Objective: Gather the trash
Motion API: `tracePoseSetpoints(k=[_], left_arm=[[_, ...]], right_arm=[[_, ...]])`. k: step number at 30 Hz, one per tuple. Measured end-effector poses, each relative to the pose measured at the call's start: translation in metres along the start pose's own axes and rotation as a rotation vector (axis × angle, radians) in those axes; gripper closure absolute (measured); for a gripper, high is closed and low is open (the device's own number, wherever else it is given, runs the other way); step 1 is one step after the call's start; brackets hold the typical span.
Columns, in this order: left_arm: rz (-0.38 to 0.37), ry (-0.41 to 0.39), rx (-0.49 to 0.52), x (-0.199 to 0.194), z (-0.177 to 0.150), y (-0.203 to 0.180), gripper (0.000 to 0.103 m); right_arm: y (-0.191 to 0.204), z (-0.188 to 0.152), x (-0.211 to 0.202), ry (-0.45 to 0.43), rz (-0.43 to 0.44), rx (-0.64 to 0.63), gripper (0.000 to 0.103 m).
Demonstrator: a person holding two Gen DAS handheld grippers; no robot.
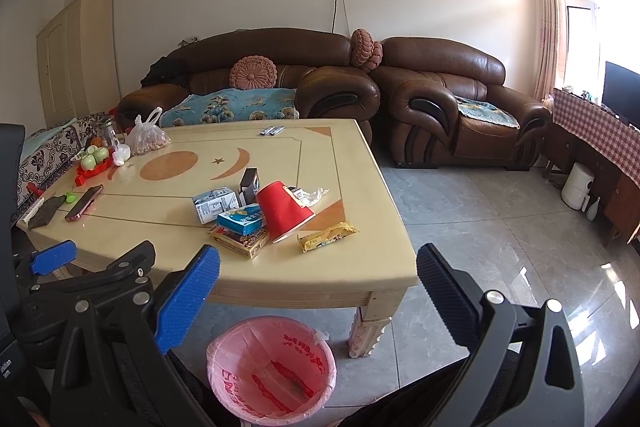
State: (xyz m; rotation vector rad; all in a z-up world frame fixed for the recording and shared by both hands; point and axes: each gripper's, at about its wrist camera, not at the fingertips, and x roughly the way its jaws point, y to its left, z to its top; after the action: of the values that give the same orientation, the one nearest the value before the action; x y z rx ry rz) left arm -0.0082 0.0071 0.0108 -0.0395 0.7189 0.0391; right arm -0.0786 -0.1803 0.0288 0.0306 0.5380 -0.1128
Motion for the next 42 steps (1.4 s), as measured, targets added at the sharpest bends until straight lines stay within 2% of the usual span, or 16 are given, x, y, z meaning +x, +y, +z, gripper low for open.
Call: tracePoseSetpoints(k=[33,38,42], left_arm=[[0.006,-0.007,0.000,0.002,-0.001,0.002,0.005],[-0.018,0.020,0.005,0.006,-0.001,0.006,0.005],[-0.035,0.048,0.002,0.014,0.000,0.013,0.005]], right_arm=[[0.001,0.002,0.001,0.004,0.020,0.008,0.006],[-0.003,0.000,0.014,0.024,0.061,0.016,0.006],[-0.008,0.002,0.018,0.007,0.064,0.022,0.006]])
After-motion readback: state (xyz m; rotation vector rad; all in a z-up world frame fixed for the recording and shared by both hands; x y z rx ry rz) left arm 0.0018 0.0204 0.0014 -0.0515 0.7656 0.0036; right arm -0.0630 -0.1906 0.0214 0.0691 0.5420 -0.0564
